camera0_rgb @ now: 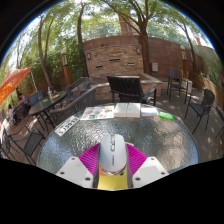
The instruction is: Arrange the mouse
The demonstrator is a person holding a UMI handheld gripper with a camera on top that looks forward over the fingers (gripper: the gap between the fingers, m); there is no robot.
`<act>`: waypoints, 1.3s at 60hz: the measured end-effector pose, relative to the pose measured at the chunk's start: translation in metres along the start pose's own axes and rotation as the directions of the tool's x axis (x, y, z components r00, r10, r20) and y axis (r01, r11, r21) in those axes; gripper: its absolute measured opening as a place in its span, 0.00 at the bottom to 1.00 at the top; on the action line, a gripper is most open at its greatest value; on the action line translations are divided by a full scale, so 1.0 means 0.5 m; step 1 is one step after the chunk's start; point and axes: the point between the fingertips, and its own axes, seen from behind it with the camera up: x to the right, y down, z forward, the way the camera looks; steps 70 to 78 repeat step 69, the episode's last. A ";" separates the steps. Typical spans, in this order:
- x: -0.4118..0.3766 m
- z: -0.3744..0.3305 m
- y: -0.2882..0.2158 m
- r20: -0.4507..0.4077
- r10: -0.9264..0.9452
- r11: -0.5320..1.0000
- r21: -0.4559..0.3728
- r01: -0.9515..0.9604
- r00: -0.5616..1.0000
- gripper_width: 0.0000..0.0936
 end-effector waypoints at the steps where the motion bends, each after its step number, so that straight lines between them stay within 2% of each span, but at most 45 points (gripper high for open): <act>1: -0.010 0.010 0.021 0.003 -0.005 1.000 -0.021 0.005 1.000 0.41; 8: -0.044 0.077 0.160 -0.010 -0.032 0.992 -0.119 0.031 0.999 0.42; 15: -0.044 0.098 0.228 -0.039 -0.042 0.983 -0.182 0.034 0.998 0.56; 21: -0.043 0.056 0.181 -0.064 -0.077 0.987 -0.145 0.067 0.995 0.87; 23: -0.048 0.034 0.165 -0.075 -0.088 0.988 -0.134 0.077 0.993 0.93; 37: -0.111 -0.163 0.063 -0.109 -0.125 0.987 -0.115 0.112 0.986 0.93; 49: -0.163 -0.289 0.036 -0.143 -0.153 0.986 -0.094 0.140 0.978 0.93; 78: -0.195 -0.337 0.061 -0.160 -0.155 0.985 -0.106 0.139 0.975 0.93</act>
